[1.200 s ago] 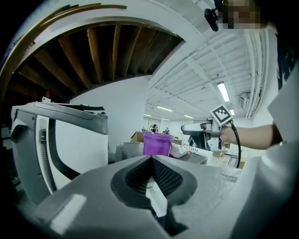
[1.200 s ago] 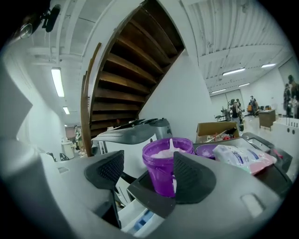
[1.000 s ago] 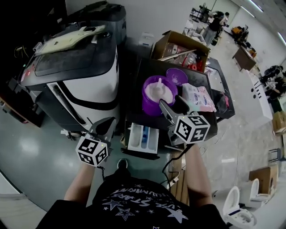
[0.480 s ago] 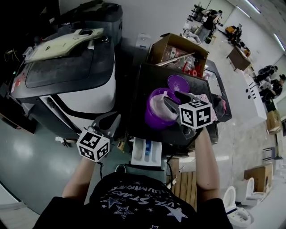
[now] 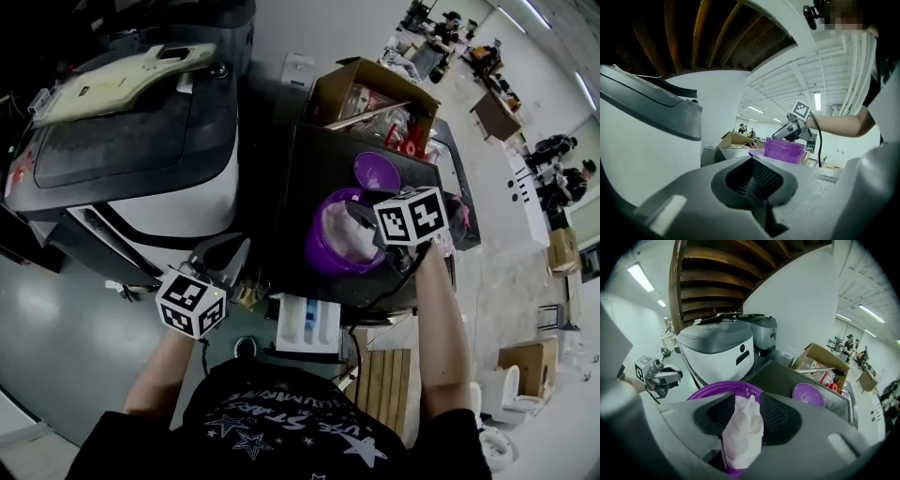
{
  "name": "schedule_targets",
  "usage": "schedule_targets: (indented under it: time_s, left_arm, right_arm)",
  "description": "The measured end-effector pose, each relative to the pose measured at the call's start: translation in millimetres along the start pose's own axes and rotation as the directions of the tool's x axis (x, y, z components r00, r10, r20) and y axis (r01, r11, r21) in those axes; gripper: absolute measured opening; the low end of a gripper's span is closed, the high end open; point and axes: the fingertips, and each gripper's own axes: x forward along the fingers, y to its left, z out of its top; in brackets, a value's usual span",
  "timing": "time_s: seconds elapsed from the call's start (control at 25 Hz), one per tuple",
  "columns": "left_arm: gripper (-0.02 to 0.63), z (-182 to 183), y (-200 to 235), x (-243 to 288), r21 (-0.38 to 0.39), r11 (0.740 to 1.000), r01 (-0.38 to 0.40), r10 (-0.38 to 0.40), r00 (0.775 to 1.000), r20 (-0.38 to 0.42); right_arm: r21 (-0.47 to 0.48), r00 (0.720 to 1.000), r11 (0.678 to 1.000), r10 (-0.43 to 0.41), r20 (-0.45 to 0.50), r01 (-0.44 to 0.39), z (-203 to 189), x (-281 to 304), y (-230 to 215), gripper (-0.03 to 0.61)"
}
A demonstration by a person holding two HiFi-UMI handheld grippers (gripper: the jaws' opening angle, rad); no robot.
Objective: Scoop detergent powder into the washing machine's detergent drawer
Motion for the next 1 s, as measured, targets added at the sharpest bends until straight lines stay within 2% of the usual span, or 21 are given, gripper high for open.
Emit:
schedule_targets:
  time_s: [0.36, 0.44, 0.48, 0.64, 0.88, 1.0]
  left_arm:
    - [0.002, -7, 1, 4, -0.018, 0.999, 0.03, -0.03, 0.999, -0.015]
    - [0.002, -8, 2, 4, -0.021, 0.999, 0.033, -0.033, 0.999, -0.015]
    - [0.002, -8, 3, 3, -0.023, 0.999, 0.033, -0.034, 0.999, -0.014]
    - [0.002, -10, 5, 1, -0.026, 0.999, 0.038, -0.038, 0.999, -0.012]
    - [0.002, -14, 9, -4, -0.028, 0.999, 0.022, -0.022, 1.0, -0.013]
    - [0.002, -16, 8, -6, -0.027, 0.999, 0.017, -0.017, 1.0, -0.019]
  right_arm:
    - [-0.057, 0.992, 0.998, -0.012, -0.128, 0.005, -6, 10, 0, 0.141]
    - [-0.084, 0.989, 0.996, -0.037, -0.144, 0.025, -5, 10, -2, 0.102]
    - [-0.095, 0.988, 0.995, -0.051, -0.147, 0.038, -5, 11, -3, 0.053]
    - [-0.11, 0.984, 0.993, -0.06, -0.165, 0.042, -6, 12, 1, 0.043]
    - [-0.192, 0.989, 0.981, -0.012, -0.145, -0.016, -8, 8, 16, 0.035]
    - [-0.242, 0.995, 0.97, -0.028, -0.1, 0.003, -7, -3, 17, 0.034]
